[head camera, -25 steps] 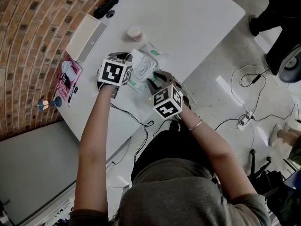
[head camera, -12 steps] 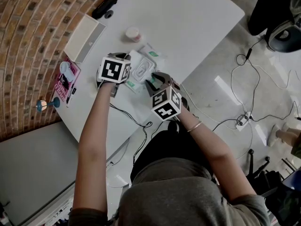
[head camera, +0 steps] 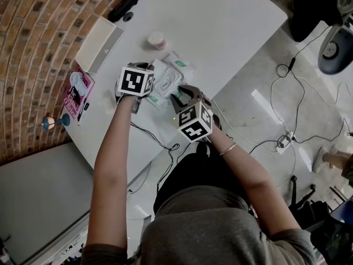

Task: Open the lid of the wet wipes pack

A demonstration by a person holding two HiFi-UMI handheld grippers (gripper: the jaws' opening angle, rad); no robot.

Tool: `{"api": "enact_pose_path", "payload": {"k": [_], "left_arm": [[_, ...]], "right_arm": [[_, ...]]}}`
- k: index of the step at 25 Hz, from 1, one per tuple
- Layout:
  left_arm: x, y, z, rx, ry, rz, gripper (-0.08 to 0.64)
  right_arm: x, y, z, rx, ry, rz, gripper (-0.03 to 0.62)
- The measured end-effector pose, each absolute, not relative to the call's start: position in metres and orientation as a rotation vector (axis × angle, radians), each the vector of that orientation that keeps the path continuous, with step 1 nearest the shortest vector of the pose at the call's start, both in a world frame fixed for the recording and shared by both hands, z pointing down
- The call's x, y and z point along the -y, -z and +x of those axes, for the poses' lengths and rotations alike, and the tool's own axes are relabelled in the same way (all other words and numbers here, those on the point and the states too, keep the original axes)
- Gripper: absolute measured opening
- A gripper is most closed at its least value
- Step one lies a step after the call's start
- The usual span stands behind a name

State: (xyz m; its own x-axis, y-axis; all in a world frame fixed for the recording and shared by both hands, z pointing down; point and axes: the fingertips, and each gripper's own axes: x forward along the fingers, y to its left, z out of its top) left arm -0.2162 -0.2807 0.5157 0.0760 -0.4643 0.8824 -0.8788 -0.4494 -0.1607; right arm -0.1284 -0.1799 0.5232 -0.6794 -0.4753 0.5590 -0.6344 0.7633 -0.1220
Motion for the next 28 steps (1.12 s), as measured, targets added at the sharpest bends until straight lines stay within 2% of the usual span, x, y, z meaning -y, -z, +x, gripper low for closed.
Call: {"api": "enact_pose_path", "payload": {"k": [4, 25, 28], "left_arm": [[0.278, -0.524, -0.223, 1.366, -1.422, 1.908, 0.041], [0.226, -0.476, -0.247, 1.587, -1.016, 1.9, 0.04], [0.215, -0.473, -0.252, 1.618, -0.98, 1.888, 0.04]], "right_arm": [[0.18, -0.524, -0.129, 2.45, -0.419, 0.834, 0.143], [0.183, -0.522, -0.127, 2.457, -0.443, 0.828, 0.143], [0.184, -0.516, -0.125, 2.469, -0.458, 0.848, 0.126]]}}
